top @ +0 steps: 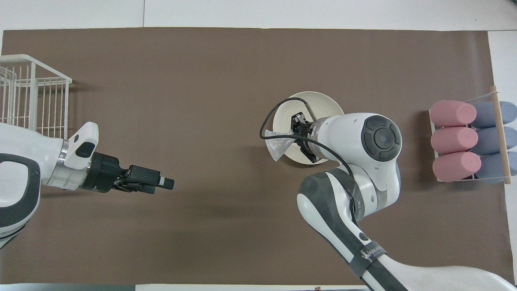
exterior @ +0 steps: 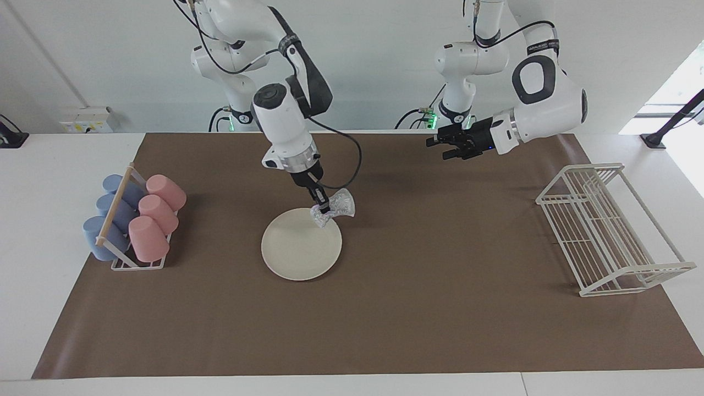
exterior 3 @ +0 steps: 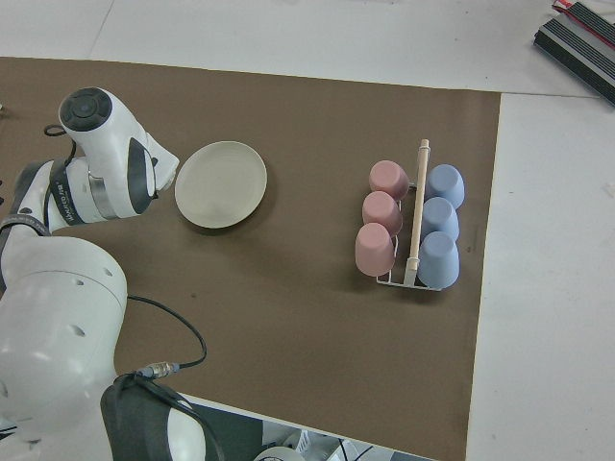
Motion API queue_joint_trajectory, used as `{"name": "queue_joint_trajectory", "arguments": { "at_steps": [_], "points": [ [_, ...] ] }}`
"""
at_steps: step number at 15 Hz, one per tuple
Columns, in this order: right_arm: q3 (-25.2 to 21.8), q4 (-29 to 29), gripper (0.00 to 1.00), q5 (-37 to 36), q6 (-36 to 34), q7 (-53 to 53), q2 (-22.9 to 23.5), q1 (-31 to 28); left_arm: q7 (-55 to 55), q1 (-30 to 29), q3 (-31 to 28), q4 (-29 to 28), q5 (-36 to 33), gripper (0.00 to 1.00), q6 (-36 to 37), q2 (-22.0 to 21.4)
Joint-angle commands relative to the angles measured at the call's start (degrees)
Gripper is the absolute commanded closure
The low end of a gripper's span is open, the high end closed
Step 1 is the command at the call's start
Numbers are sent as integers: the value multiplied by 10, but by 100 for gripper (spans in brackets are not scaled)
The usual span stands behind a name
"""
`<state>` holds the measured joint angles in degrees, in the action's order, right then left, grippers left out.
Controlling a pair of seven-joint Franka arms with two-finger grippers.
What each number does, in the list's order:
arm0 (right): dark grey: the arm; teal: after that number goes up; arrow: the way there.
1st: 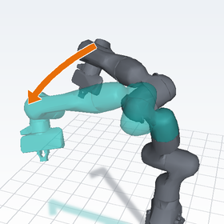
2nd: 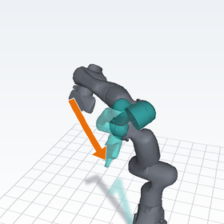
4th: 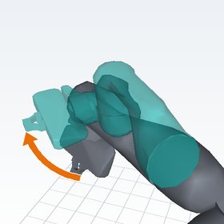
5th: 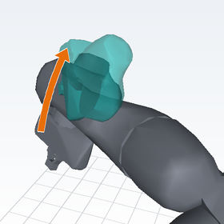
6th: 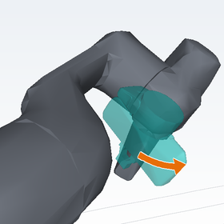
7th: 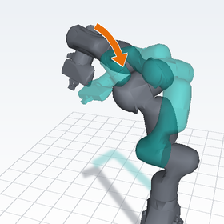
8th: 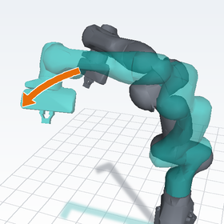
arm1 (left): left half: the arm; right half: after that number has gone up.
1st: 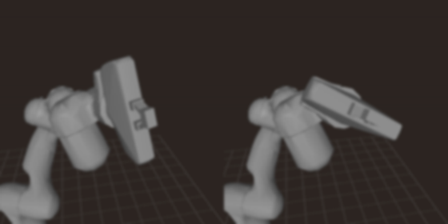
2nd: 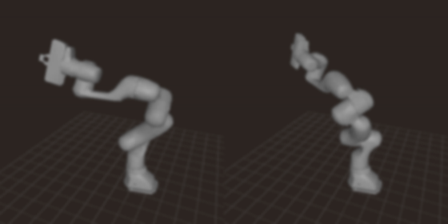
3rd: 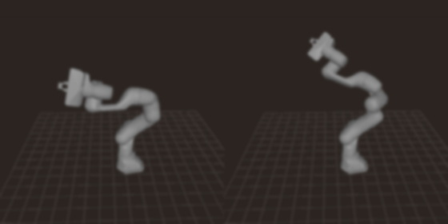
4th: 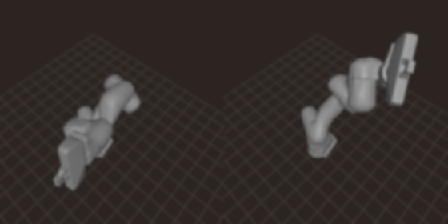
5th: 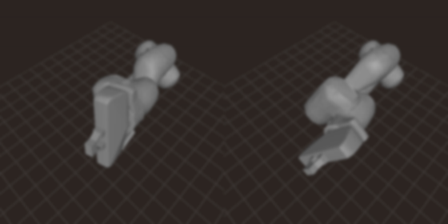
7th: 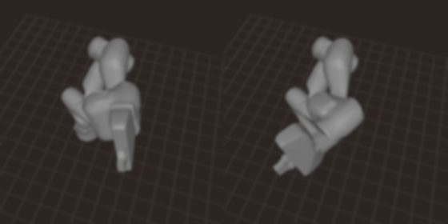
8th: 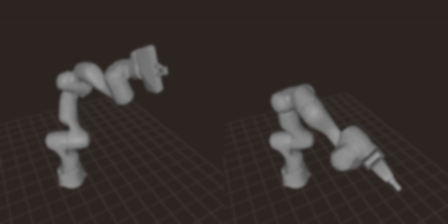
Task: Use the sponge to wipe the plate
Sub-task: 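Carry the scrubber onto the plate with the right gripper, then rub the scrubber around the plate surface with the right gripper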
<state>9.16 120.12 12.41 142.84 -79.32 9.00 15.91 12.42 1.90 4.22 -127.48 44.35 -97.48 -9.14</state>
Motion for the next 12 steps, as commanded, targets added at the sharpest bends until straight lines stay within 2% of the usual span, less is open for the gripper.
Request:
{"name": "queue_joint_trajectory", "arguments": {
  "at_steps": [1, 6, 10, 12],
  "points": [
    [8, 41, 100, 9, 43, 35, 13, -11, -9, -4, 3, 6, -78, 0, -14, -6],
    [8, 42, 100, 9, 54, 72, 49, -45, -9, -4, 3, 8, -135, 0, -31, -5],
    [8, 42, 100, 9, 70, 193, 73, -106, -10, -3, 3, 8, -139, 0, -40, -4],
    [8, 42, 100, 11, 85, 206, 77, -113, -10, -3, 3, 8, -139, 0, -42, -4]
  ]
}}
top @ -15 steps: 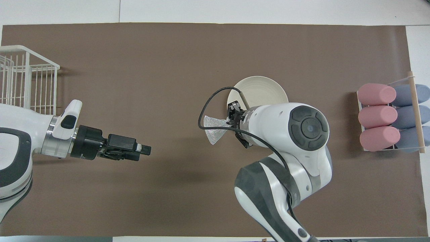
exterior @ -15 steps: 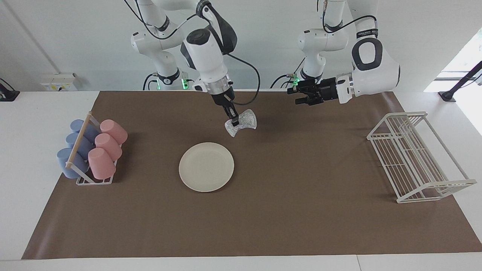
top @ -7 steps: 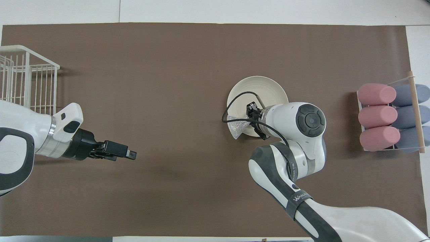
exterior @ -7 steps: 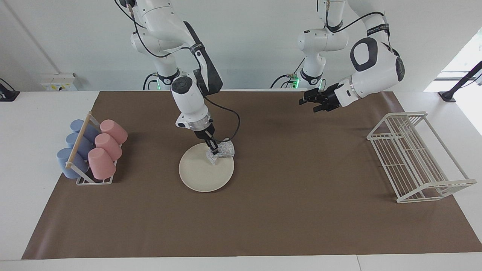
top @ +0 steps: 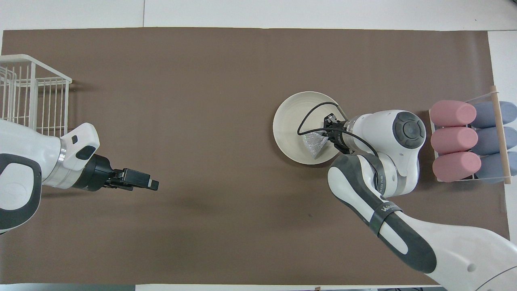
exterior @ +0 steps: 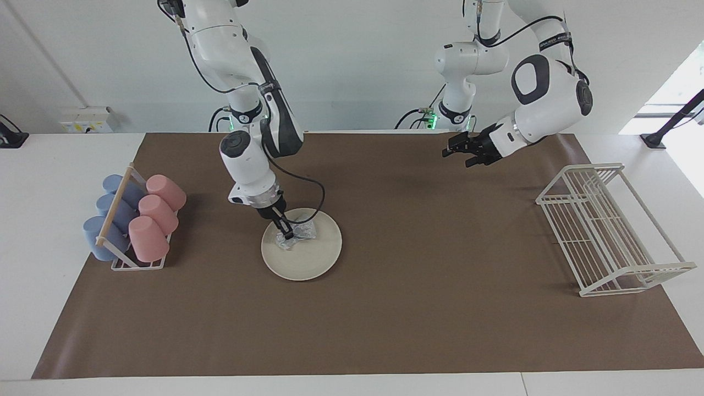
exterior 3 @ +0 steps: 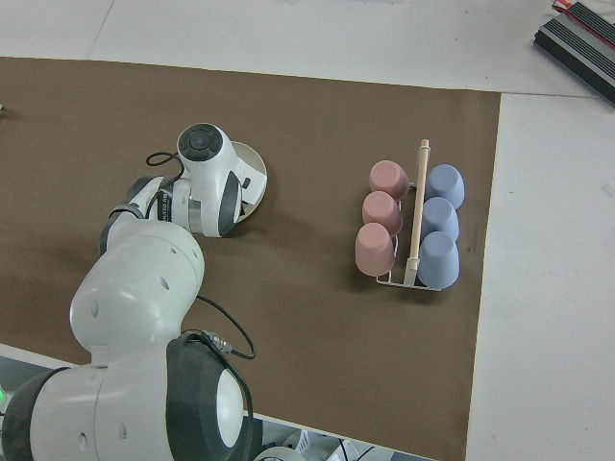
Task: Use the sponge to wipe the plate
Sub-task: 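Rub the scrubber around the plate surface with the right gripper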
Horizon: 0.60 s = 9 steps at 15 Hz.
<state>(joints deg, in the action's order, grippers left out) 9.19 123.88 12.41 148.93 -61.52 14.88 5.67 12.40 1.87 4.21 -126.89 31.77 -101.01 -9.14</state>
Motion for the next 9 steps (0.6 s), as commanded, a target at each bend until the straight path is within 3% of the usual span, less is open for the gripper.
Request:
{"name": "queue_joint_trajectory", "arguments": {
  "at_steps": [1, 5, 9],
  "points": [
    [8, 4, 100, 13, 24, 25, 18, -3, -10, -3, 4, 2, -14, 0, -7, -4],
    [8, 2, 100, 50, 39, -67, 27, 57, -13, -3, 4, 2, -14, 0, -11, -4],
    [7, 6, 100, 53, 58, -60, 31, 55, -14, -2, 4, 2, -14, 0, -11, -4]
  ]
}}
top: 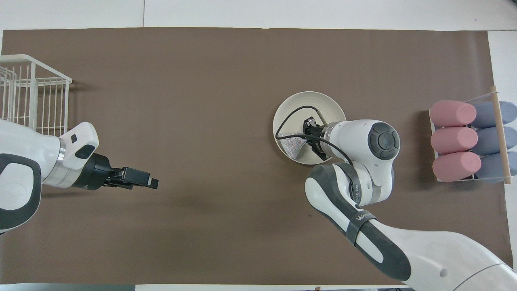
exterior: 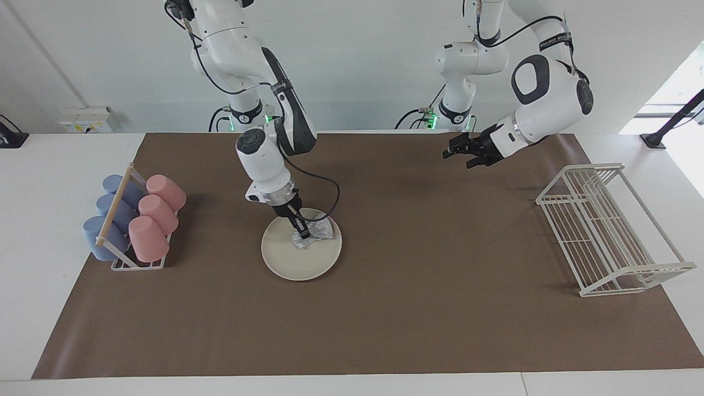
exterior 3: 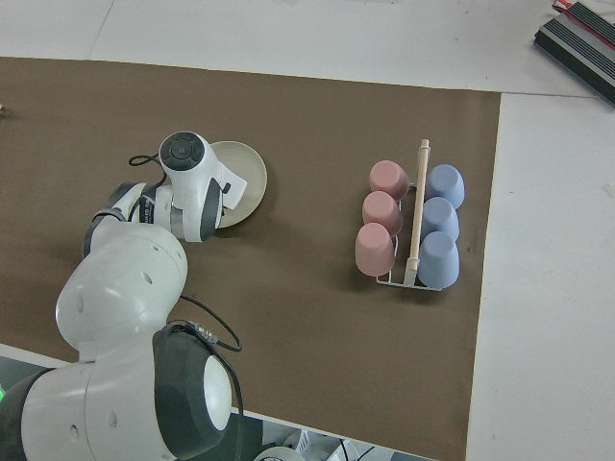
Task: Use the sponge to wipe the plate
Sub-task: 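Rub the scrubber around the plate surface with the right gripper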
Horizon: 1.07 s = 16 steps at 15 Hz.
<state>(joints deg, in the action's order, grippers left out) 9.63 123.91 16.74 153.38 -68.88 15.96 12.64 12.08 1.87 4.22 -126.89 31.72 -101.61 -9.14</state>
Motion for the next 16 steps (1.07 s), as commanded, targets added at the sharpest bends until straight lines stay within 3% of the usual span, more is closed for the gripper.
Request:
{"name": "queue_joint_trajectory", "arguments": {
  "at_steps": [1, 5, 7, 16],
  "points": [
    [2, 5, 100, 10, 14, 46, 20, -17, -16, -1, 4, 3, -13, 0, -5, -4],
    [2, 5, 100, 10, 12, 138, 22, -60, -28, 4, 4, 13, -14, 0, -5, -3],
    [3, 5, 100, 10, 11, 133, 21, -55, -28, 4, 4, 13, -14, 0, -5, -3],
    [3, 7, 100, 10, 12, -61, 18, 18, -38, 5, 6, 13, -14, 0, -7, -3]
  ]
}}
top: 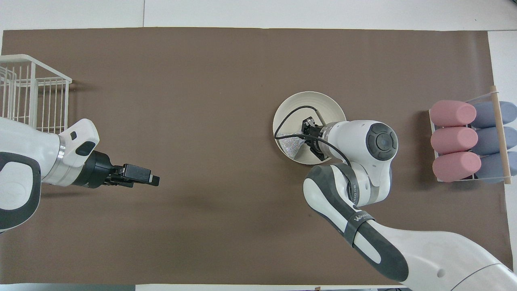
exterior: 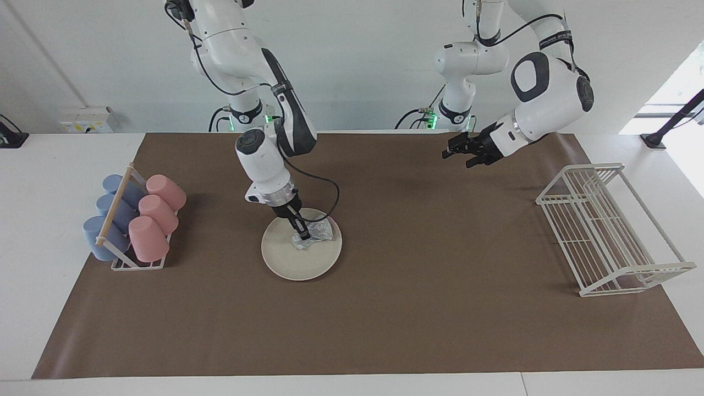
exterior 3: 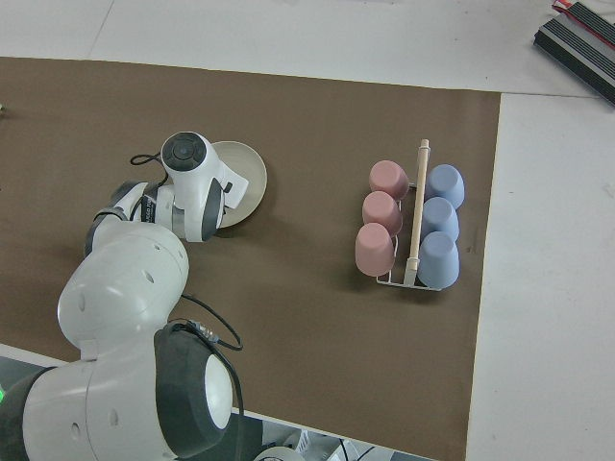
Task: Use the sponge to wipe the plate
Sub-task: 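Rub the scrubber around the plate surface with the right gripper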
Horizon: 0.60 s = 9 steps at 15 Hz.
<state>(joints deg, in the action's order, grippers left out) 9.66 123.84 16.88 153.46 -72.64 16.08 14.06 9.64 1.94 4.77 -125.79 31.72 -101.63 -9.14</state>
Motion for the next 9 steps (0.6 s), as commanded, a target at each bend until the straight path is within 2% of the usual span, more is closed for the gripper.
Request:
{"name": "queue_joint_trajectory", "arguments": {
  "at_steps": [1, 4, 9],
  "points": [
    [3, 4, 100, 9, 9, -22, 17, 3, -14, 4, 1, 2, -14, 0, -6, -3],
    [1, -28, 100, 8, -42, -37, 4, 10, -15, 4, 1, 2, -14, 0, -9, -3],
    [-5, -62, 100, -1, -201, -61, -86, 4, -16, 4, 1, 2, -14, 0, -9, -3]
  ]
}}
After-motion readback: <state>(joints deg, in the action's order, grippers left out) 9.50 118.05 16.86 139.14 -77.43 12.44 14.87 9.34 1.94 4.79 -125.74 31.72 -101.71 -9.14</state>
